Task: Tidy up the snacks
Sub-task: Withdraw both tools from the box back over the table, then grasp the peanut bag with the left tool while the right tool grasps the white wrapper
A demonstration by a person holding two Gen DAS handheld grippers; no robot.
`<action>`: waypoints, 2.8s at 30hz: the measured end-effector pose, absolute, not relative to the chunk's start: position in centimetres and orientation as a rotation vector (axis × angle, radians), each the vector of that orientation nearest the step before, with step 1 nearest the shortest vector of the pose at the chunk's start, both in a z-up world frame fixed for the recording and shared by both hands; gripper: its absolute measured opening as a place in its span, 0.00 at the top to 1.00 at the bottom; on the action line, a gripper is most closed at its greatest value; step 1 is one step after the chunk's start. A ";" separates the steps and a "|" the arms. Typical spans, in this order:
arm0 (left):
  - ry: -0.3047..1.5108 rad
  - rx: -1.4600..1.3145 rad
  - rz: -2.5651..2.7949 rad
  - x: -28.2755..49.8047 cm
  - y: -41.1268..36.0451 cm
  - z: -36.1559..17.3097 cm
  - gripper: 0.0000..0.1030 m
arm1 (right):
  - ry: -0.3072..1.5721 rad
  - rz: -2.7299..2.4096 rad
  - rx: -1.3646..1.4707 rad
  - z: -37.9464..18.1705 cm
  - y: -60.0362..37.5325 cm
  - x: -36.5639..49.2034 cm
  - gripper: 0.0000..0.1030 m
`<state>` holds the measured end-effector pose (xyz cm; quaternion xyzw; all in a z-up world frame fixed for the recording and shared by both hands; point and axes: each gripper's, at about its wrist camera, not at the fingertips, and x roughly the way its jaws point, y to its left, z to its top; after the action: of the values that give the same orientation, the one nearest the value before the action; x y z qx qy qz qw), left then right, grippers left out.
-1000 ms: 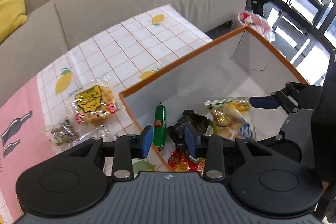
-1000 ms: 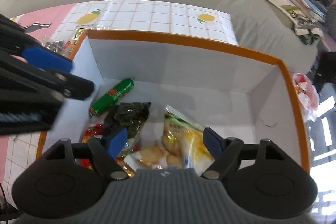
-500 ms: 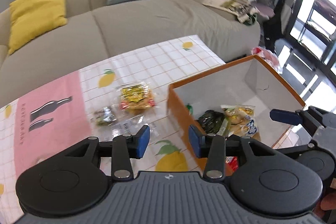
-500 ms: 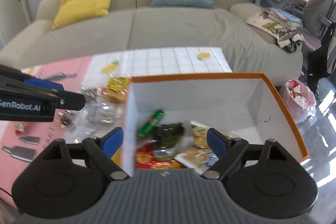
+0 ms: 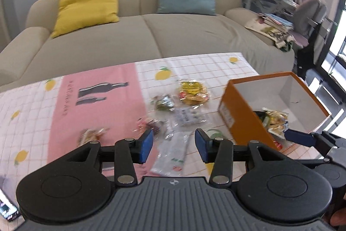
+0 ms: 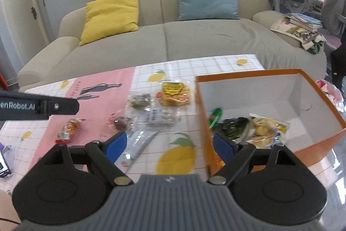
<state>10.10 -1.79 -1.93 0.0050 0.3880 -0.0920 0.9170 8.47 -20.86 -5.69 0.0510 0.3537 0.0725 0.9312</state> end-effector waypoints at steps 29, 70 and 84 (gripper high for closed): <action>0.849 -0.098 -0.039 10.4 9.2 -10.5 0.20 | 0.887 0.216 -0.022 -13.9 -12.4 13.0 0.09; 0.931 -0.148 0.043 20.0 13.4 -18.3 0.36 | 0.934 0.147 -0.048 -20.3 -7.6 19.7 0.25; 0.951 -0.177 0.033 17.2 11.1 -17.4 0.47 | 0.959 0.228 0.025 -19.5 -10.6 17.7 0.47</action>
<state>17.16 11.05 -17.45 -0.0851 0.4571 0.0158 0.8852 17.70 -10.56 -19.46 0.0120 0.4605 0.1093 0.8808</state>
